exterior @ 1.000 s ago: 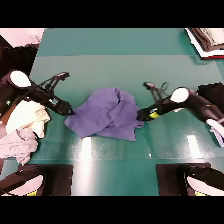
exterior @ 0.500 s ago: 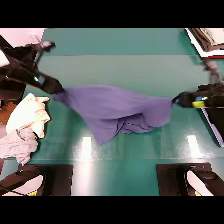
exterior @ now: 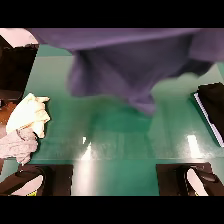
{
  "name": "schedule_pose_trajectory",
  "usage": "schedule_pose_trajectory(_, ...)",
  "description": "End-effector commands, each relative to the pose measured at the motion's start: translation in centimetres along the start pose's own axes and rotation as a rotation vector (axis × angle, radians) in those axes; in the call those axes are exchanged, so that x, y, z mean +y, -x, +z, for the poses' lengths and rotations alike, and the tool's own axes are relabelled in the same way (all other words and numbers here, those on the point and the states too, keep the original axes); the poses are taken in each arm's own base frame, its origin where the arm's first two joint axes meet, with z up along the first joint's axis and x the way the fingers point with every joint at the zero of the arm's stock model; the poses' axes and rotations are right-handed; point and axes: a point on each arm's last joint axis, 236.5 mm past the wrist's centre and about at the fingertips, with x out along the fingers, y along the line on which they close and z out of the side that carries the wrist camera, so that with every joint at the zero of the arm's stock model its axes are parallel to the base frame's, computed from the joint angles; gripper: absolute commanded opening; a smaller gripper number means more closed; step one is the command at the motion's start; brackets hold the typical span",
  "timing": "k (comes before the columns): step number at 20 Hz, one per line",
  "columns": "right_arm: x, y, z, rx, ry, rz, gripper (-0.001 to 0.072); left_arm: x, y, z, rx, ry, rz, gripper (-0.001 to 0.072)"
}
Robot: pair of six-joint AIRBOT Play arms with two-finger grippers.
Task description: Fold the shirts.
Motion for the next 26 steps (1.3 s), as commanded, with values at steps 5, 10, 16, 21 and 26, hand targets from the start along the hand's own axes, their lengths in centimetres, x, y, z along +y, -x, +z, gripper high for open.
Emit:
schedule_pose_trajectory(5, 1.9, 6.9, 8.3, -0.162, 0.159, -0.108, 0.0013, -3.7, 12.2, 5.9, -0.295, -0.081, 0.045, 0.0026)
schedule_pose_trajectory(10, 0.9, 7.5, 9.0, -0.131, 0.182, -0.173, 0.0012, -5.6, 11.4, 3.5, -0.212, -0.064, -0.046, 0.0026)
schedule_pose_trajectory(16, -4.7, -3.7, -4.7, 0.373, -0.166, 0.005, 0.0012, -2.0, -5.2, -16.6, 0.427, 0.18, -0.127, 0.0027)
schedule_pose_trajectory(21, -10.3, -13.9, -21.3, 0.796, -0.204, -0.096, 0.0012, 0.2, -16.9, -31.7, 0.714, 0.336, -0.149, 0.0027)
schedule_pose_trajectory(26, -10.3, -22.8, -26.2, 0.759, -0.131, -0.121, 0.0015, 2.0, -25.4, -34.5, 0.589, 0.395, -0.146, 0.0027)
